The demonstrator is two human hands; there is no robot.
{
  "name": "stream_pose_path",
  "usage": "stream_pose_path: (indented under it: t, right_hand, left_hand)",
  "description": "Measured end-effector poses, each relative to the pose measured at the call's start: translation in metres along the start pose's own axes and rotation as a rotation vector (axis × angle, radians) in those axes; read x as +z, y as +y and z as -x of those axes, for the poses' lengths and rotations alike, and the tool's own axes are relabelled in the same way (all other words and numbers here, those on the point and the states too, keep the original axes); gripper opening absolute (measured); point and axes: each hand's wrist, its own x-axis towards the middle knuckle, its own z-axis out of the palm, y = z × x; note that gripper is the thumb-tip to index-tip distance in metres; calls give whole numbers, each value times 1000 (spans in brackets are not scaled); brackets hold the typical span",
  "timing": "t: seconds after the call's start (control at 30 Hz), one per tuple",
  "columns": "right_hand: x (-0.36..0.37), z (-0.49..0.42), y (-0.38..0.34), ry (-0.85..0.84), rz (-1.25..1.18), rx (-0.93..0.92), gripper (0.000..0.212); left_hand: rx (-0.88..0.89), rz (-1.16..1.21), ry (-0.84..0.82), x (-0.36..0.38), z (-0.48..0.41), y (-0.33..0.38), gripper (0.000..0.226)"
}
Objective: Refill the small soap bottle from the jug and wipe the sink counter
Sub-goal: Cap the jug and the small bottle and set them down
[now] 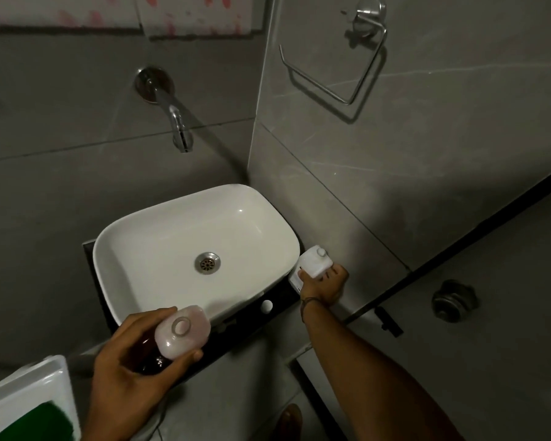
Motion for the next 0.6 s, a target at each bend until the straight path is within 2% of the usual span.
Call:
stream_pose_path:
  t: [0.17, 0.27, 0.33, 0.43, 0.5, 0.6]
  right_hand:
    - [-2, 0, 6, -42, -33, 21, 87]
    - [-8, 19, 17, -49, 11, 71, 100]
    - [-10, 36, 30, -64, 27, 59, 99]
    - [-9, 72, 58, -115, 97, 125, 73]
    - [-4, 105, 76, -249, 167, 200, 52]
    - [16, 147, 96, -439, 219, 317, 36]
  left_hand:
    - [-5, 24, 28, -6, -4, 3, 63]
    - [-16, -26, 39, -17, -2, 4, 63]
    - [-22, -50, 52, -26, 2, 3, 63]
    - [-37, -77, 70, -40, 8, -1, 64]
    - [-50, -87, 96, -48, 15, -5, 65]
    - [-67, -80, 135, -57, 23, -8, 66]
